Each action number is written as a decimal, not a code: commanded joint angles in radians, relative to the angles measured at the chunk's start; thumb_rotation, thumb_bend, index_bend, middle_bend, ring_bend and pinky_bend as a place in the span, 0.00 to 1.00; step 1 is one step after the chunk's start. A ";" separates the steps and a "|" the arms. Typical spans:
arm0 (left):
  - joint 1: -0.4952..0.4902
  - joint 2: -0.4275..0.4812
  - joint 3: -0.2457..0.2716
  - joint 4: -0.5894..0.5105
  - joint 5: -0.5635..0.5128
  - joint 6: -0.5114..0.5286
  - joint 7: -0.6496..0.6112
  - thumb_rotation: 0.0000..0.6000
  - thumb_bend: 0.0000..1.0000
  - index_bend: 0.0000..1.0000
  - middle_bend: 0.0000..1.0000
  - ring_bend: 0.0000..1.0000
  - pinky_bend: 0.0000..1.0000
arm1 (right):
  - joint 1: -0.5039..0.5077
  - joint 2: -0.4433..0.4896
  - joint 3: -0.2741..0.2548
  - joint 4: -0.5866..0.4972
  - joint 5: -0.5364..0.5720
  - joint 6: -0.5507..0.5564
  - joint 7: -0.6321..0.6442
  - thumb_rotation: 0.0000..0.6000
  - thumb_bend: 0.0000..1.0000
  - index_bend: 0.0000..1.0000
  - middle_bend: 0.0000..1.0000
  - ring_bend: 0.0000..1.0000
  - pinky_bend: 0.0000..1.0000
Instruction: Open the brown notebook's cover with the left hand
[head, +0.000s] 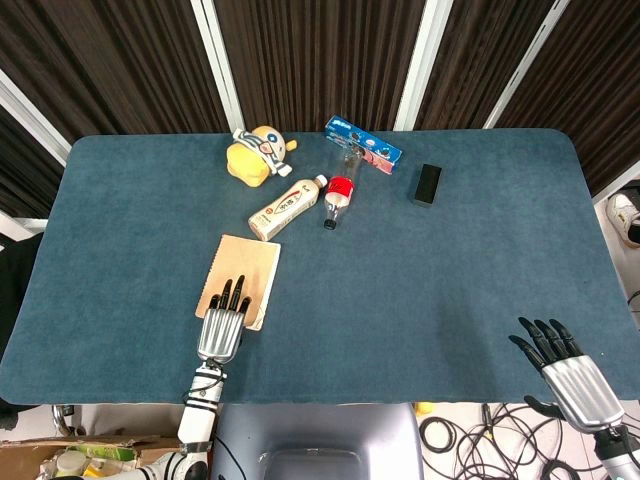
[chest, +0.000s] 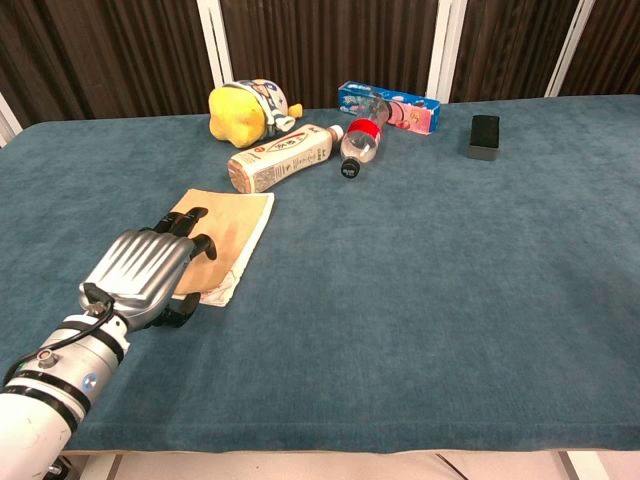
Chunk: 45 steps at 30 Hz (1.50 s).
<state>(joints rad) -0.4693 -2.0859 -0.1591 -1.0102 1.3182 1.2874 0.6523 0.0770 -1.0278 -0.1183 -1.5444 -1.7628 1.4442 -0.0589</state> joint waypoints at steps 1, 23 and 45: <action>0.000 -0.001 0.000 0.001 0.001 0.001 -0.004 1.00 0.33 0.33 0.03 0.07 0.31 | 0.000 0.001 -0.001 0.000 0.000 0.000 -0.001 1.00 0.00 0.18 0.00 0.00 0.02; -0.018 -0.060 -0.004 0.115 0.046 0.027 -0.142 1.00 0.34 0.41 0.09 0.13 0.32 | -0.002 0.002 0.000 0.003 -0.002 0.008 0.008 1.00 0.00 0.18 0.00 0.00 0.02; -0.041 -0.060 -0.064 0.140 0.071 0.110 -0.210 1.00 0.47 0.68 0.23 0.22 0.36 | -0.009 0.003 -0.001 0.003 -0.002 0.018 0.009 1.00 0.00 0.18 0.00 0.00 0.02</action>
<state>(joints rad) -0.5082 -2.1530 -0.2117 -0.8573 1.3966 1.3967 0.4515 0.0678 -1.0251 -0.1195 -1.5411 -1.7647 1.4621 -0.0496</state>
